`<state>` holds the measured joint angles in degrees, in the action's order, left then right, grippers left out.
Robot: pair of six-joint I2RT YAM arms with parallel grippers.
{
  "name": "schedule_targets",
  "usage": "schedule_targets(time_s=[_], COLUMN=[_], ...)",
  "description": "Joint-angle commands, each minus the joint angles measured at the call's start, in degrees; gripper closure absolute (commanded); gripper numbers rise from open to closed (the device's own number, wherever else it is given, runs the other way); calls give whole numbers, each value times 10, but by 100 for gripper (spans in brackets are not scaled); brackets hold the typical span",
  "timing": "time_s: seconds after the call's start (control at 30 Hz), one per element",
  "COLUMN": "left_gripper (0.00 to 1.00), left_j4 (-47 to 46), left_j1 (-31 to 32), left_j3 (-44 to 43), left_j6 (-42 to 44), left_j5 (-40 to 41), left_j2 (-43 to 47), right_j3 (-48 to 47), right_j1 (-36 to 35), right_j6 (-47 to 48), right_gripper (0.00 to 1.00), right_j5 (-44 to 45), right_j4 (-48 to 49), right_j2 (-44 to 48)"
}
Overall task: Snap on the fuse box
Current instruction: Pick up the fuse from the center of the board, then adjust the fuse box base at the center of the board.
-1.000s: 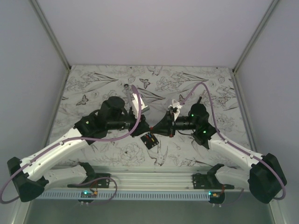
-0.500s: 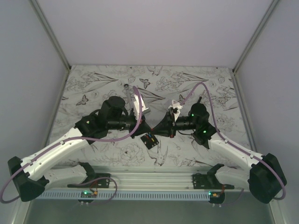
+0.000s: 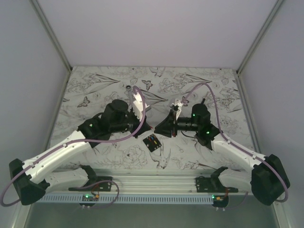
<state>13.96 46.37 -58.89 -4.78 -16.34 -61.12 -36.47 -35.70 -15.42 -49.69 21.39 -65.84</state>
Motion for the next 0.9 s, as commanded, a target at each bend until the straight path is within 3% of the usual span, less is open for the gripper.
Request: schedule_targets(time_s=[0.0,0.2,0.33,0.7,0.87], left_gripper=[100,100,100,100,100], left_j4=[-3,33,76,91,93], left_j1=[-6,-10,-14,-15,-15], left_j3=[29,43,40,44,41], left_j6=[-66,-143,-207,-258,-268], left_j5=[122,221,276,264,252], left_j2=[3,8,4,-19,-26], right_j3=[-6,16,27,51,64], right_j1=[13,15,15,-8,-33], right_j6=[-11,-54,-88,-150,-174], right_gripper=[69,68,74,90,92], right_j5=[97,270,350,367,370], right_j4=[-65,-116,-131,-86,-75], right_j2=[-21,-60,-96,-201,-215])
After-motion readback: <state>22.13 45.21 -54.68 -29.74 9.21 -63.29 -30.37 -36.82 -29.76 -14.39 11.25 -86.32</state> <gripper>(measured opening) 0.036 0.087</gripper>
